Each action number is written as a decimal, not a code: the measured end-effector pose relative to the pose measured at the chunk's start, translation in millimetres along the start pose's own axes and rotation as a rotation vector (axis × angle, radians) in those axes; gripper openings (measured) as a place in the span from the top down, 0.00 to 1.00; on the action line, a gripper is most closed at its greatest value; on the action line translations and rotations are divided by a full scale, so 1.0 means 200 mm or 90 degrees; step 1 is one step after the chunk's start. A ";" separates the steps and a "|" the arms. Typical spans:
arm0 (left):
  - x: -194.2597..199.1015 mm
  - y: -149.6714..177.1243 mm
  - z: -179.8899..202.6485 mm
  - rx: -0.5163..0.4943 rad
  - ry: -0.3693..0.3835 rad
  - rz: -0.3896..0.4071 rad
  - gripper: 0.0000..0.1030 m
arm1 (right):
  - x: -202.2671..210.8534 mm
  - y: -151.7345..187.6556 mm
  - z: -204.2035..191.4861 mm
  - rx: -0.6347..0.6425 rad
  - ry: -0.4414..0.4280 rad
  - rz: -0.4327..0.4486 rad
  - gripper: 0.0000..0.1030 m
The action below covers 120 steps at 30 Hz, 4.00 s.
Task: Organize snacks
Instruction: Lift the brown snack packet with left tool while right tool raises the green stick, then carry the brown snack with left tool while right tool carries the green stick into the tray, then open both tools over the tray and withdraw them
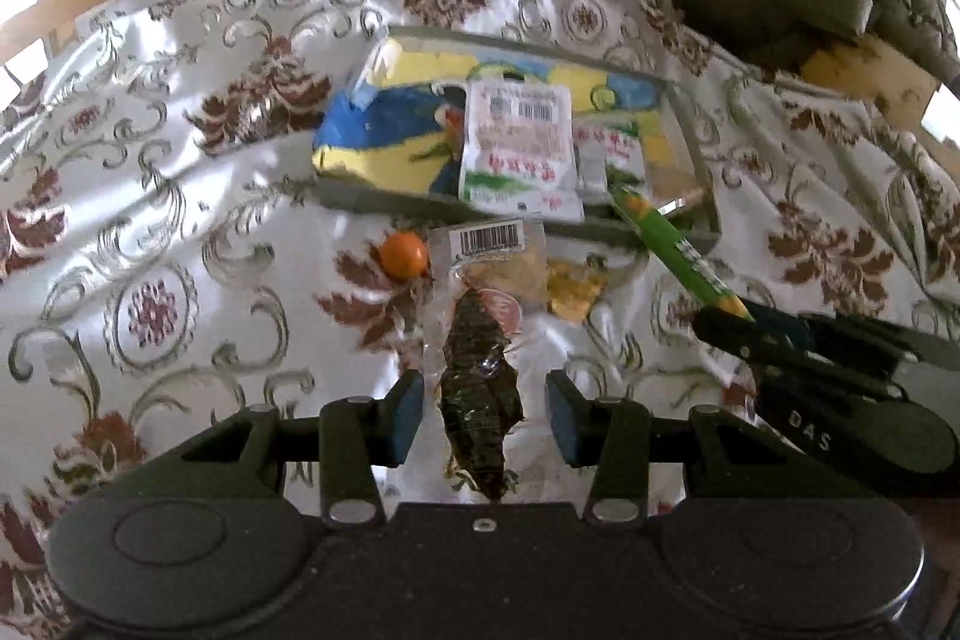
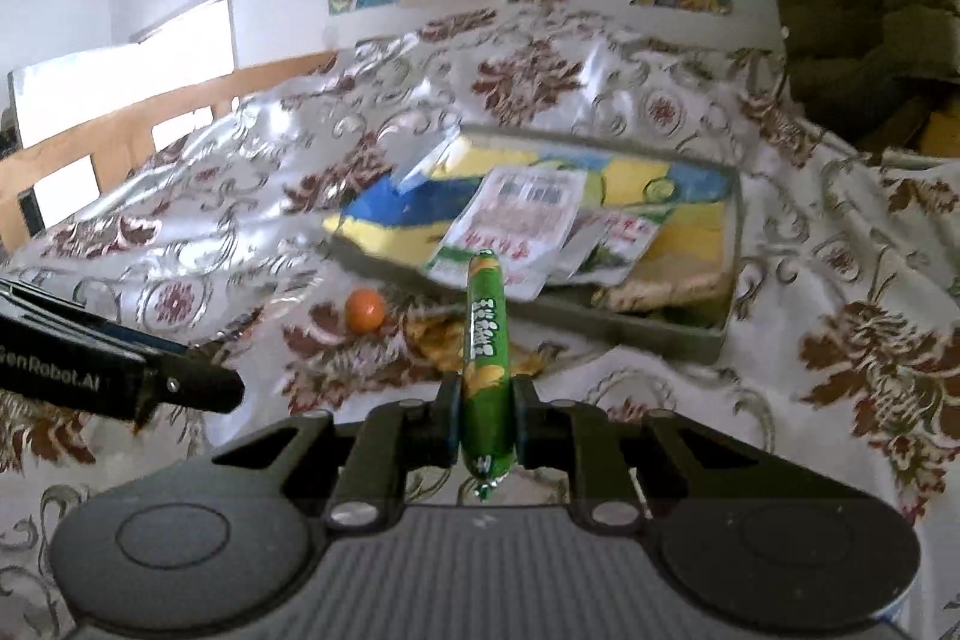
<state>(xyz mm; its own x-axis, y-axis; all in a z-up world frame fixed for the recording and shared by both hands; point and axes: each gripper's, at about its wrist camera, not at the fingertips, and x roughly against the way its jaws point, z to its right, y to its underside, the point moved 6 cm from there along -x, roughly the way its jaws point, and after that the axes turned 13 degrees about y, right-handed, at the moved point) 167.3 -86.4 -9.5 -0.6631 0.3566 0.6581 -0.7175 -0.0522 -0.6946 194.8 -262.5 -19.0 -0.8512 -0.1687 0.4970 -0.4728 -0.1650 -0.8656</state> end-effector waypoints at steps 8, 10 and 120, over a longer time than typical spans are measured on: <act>-0.06 -0.22 0.00 -0.014 0.007 0.053 0.55 | -0.08 -0.08 0.14 -0.053 0.033 0.039 0.82; -0.09 -0.28 -0.01 -0.020 0.009 0.064 0.55 | -0.13 -0.11 0.18 -0.067 0.039 0.049 0.82; 0.22 0.17 0.13 -0.063 -0.166 0.167 0.01 | 0.30 0.00 0.25 -0.133 0.118 0.061 0.00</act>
<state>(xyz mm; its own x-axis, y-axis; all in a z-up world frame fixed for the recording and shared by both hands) 107.9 -96.1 3.6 -0.8628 0.0926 0.4970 -0.5003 -0.0154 -0.8657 154.9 -320.5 13.8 -0.9125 0.0099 0.4089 -0.4079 0.0507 -0.9116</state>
